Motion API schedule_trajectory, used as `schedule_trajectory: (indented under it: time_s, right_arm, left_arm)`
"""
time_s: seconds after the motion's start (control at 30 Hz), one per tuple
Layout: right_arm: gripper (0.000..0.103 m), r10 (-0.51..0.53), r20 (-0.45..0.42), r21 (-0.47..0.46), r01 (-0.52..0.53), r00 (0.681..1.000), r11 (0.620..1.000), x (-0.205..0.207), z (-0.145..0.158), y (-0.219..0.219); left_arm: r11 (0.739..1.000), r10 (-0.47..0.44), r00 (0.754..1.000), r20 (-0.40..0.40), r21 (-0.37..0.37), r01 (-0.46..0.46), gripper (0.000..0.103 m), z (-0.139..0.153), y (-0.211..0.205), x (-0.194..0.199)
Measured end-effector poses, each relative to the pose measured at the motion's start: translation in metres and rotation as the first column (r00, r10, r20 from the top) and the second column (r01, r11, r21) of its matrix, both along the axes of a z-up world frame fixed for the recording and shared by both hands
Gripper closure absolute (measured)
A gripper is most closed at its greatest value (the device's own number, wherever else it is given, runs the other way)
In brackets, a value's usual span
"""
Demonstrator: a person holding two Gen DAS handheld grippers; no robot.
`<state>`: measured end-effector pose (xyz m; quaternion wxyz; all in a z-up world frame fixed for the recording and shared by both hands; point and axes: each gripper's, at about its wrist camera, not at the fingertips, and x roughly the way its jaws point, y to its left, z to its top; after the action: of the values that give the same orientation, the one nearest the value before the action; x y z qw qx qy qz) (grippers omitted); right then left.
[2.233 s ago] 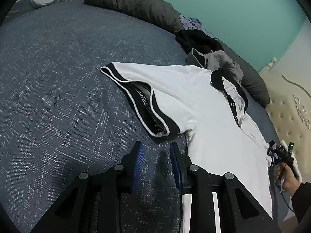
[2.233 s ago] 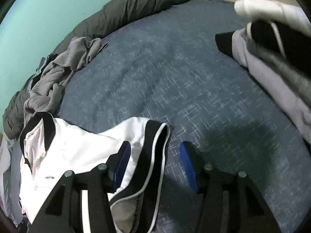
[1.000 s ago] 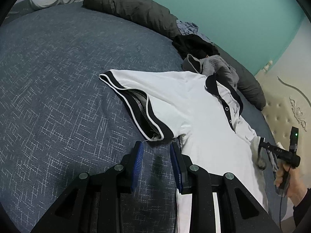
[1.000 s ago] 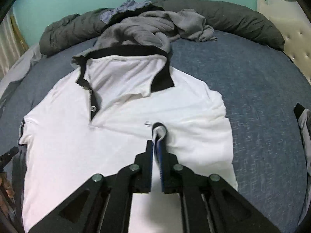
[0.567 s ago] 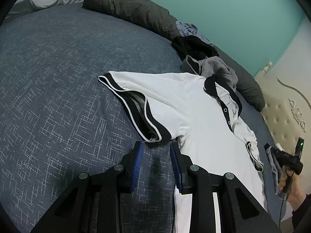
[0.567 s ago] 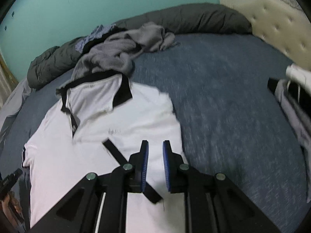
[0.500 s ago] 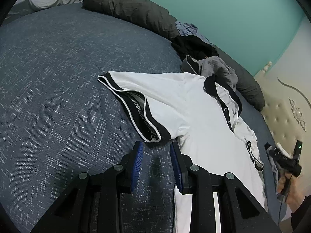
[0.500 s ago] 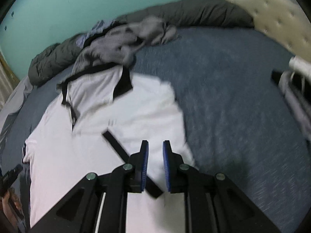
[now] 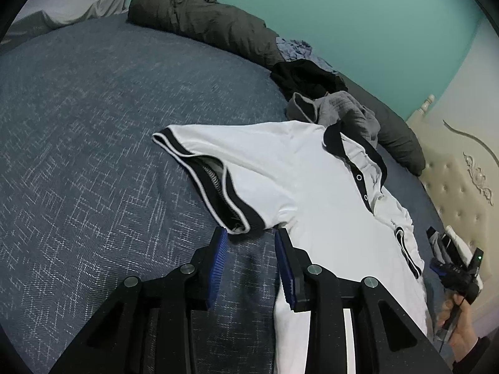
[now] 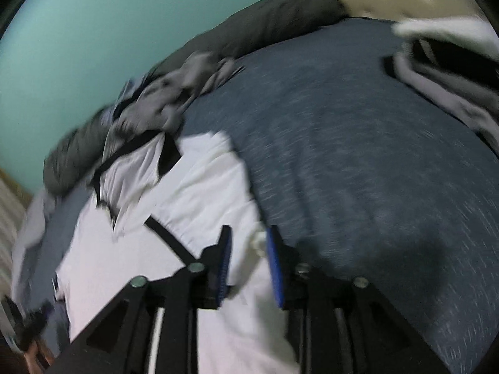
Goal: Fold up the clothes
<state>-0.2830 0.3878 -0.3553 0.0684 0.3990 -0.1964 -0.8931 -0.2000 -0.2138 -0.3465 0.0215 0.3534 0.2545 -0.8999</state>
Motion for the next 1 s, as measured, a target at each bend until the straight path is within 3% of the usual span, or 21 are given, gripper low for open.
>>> schedule_trajectory:
  time_s: [0.1, 0.17, 0.33, 0.57, 0.6, 0.83, 0.9, 1.0]
  right_arm:
    - [0.058, -0.049, 0.022, 0.000, 0.049, 0.999, 0.999, 0.004, -0.005, 0.010]
    - [0.057, -0.062, 0.033, -0.032, 0.063, 0.998, 0.997, 0.009, -0.008, 0.017]
    - [0.057, -0.020, 0.045, -0.072, 0.023, 0.999, 0.997, 0.006, -0.019, 0.011]
    - [0.057, 0.089, 0.081, 0.018, -0.090, 0.993, 0.996, -0.002, -0.023, -0.001]
    - [0.057, 0.107, 0.097, 0.070, -0.114, 0.990, 0.991, -0.007, -0.022, -0.006]
    - [0.057, 0.173, 0.115, 0.187, -0.192, 0.978, 0.963, -0.022, -0.023, -0.016]
    - [0.057, 0.167, 0.128, 0.218, -0.192, 0.978, 0.957, -0.027, -0.026, -0.014]
    - [0.076, 0.167, 0.124, 0.190, -0.189, 0.978, 0.963, -0.032, -0.029, -0.006]
  left_arm:
    - [0.999, -0.034, 0.999, -0.004, -0.026, 0.034, 0.067, 0.007, 0.012, -0.001]
    - [0.997, -0.067, 0.998, 0.004, -0.039, 0.067, 0.059, 0.011, 0.022, -0.001]
    - [0.990, -0.134, 0.990, 0.039, -0.038, 0.135, 0.058, 0.020, 0.056, -0.005]
    - [0.953, -0.292, 0.955, 0.053, -0.066, 0.295, 0.051, 0.044, 0.140, -0.048]
    - [0.947, -0.312, 0.949, 0.048, -0.065, 0.315, 0.051, 0.048, 0.152, -0.058]
    - [0.891, -0.446, 0.893, 0.064, -0.061, 0.449, 0.051, 0.054, 0.245, -0.132]
    - [0.879, -0.467, 0.881, 0.081, -0.068, 0.472, 0.051, 0.052, 0.268, -0.150]
    - [0.855, -0.492, 0.861, 0.127, -0.117, 0.506, 0.051, 0.044, 0.304, -0.176]
